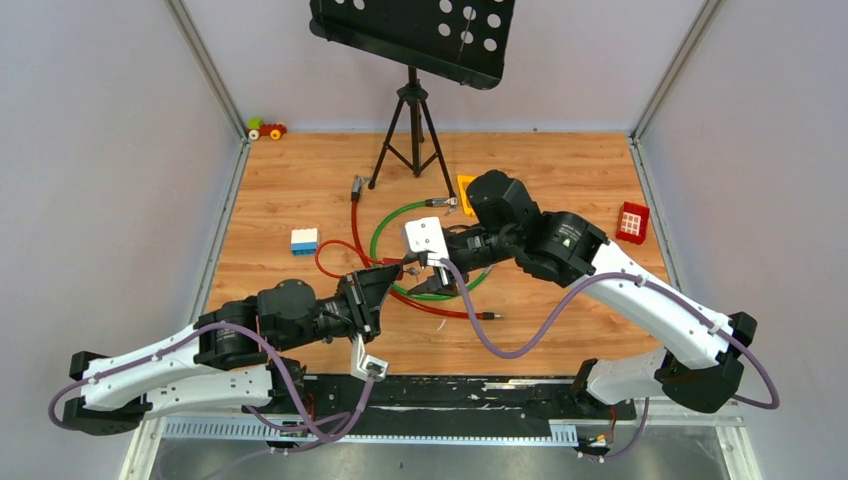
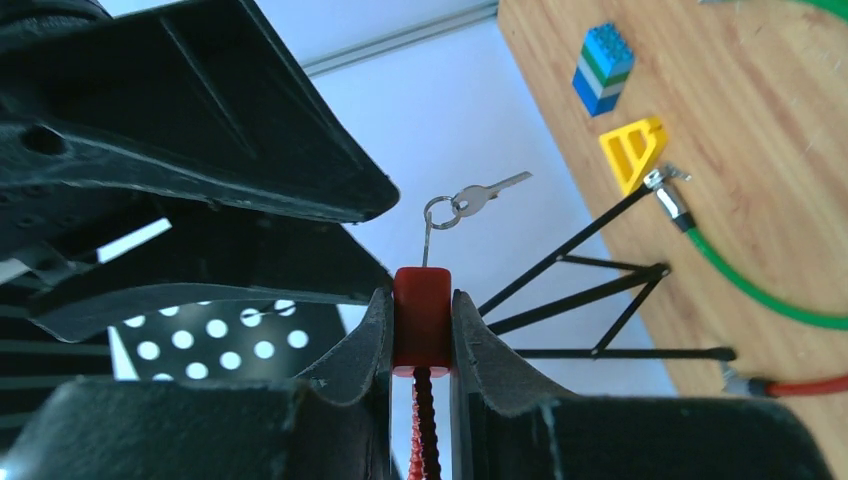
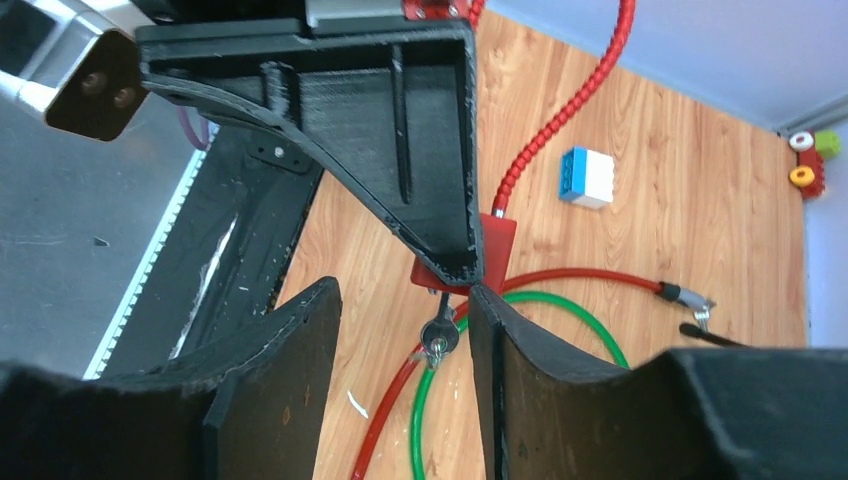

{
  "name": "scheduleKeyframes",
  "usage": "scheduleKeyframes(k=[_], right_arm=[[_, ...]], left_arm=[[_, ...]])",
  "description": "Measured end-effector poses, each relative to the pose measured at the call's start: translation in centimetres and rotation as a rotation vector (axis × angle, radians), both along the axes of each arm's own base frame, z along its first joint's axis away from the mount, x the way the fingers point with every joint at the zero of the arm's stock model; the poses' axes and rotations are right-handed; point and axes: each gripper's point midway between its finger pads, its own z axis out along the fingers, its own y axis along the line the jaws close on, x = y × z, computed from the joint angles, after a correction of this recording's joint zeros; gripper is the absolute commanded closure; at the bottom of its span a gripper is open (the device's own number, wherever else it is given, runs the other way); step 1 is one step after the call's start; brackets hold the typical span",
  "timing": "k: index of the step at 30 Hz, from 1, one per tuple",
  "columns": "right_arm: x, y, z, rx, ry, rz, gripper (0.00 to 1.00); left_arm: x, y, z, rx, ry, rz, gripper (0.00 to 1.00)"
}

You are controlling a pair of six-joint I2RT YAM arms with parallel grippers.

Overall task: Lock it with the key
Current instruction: Lock the lock.

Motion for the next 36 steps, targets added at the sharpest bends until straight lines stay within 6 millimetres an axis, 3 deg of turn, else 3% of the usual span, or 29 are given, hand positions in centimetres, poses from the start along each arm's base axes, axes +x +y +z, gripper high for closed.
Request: scheduleKeyframes(k=[12,23,29,33,34,36], right_arm=[[2.6,-0.9,-2.0,-0.096,-0.043,-0.14,0.52],[3.2,-0.4,-2.6,-0.1,-0.05,-0.174,0.49],[3.7,0.2,-4.0,-0.116,-0.033,-0.194,0.54],[4.0,0.6,-4.3,-0.12,-0.023,-0.21,0.64],[4.1,0.7,-4.3,-0.121,-0.021,-0.213,0.71],[4.1,0.7,-4.4,-0.123,-0.018,-0.219,0.95]], left_arm=[[0.8,0.2,-0.7,0.152,-0.242,-0.014,1.0],[0.9,0.1,-0.7,0.177,-0.28,-0.019,1.0],[0.9,-0.2,-1.0,0.191,-0.281,-0.023,1.0],[0.9,-0.3,-1.1,0.196,-0.281,-0.024,1.0],[0.9,-0.3,-1.1,0.197,-0.281,-0.024,1.0],[1.0,-0.2,-1.1,0.199,-0.281,-0.019,1.0]])
